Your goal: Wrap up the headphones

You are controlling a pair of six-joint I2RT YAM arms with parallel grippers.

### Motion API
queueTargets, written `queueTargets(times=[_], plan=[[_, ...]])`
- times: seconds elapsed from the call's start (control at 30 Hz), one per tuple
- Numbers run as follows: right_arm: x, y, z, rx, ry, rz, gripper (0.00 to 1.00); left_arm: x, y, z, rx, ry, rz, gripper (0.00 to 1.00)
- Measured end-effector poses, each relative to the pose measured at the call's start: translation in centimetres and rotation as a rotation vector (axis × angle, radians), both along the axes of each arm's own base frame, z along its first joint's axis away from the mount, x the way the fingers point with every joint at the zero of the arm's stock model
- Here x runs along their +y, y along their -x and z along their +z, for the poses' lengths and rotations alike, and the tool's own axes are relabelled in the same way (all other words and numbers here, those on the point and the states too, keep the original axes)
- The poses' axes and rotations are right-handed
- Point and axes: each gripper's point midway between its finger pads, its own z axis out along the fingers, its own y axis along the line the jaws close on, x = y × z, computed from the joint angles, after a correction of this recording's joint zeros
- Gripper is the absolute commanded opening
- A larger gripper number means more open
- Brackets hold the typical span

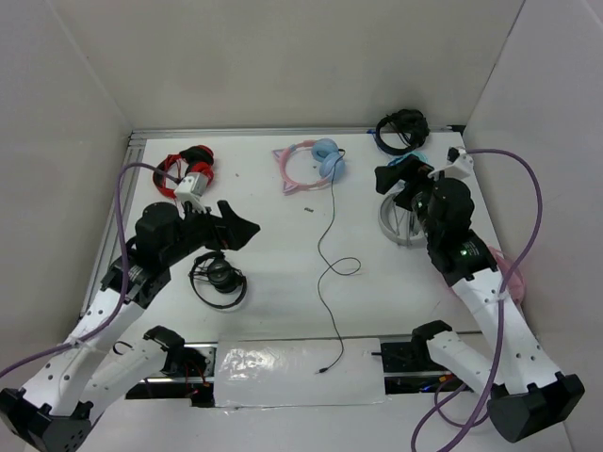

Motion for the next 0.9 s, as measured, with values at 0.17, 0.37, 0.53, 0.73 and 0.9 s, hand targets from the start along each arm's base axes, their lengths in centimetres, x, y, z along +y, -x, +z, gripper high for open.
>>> queueTargets(times=[0.17,0.37,0.53,0.73,0.9], plan=[[-0.5,0.0,3.3,-0.044,-0.084,-0.047,1.00,0.4,0.7,0.6,-0.067,0.002,-0.009,0.99],[0.2,-2.4,0.6,0.037,-0.069,-0.057,1.00,0.7,0.8,-1.3,-0.047,-0.020,-0.007,0.99],[2.4,-7.6,-4.7,0.240,0.072,-0.038,1.00,0.8,0.0,-2.4,-0.011,-0.040,0.011,0.99],[8.8,-15.0,-10.6,0.420,0.192,0.031,1.00,1.1,-0.8,-4.1,0.049,-0.066,0.037,0.99],[11.0,-19.6,-16.1,0.551,0.215,0.009,1.00,1.8,-1.2,-4.1,0.051,-0.067,0.063,0.99]])
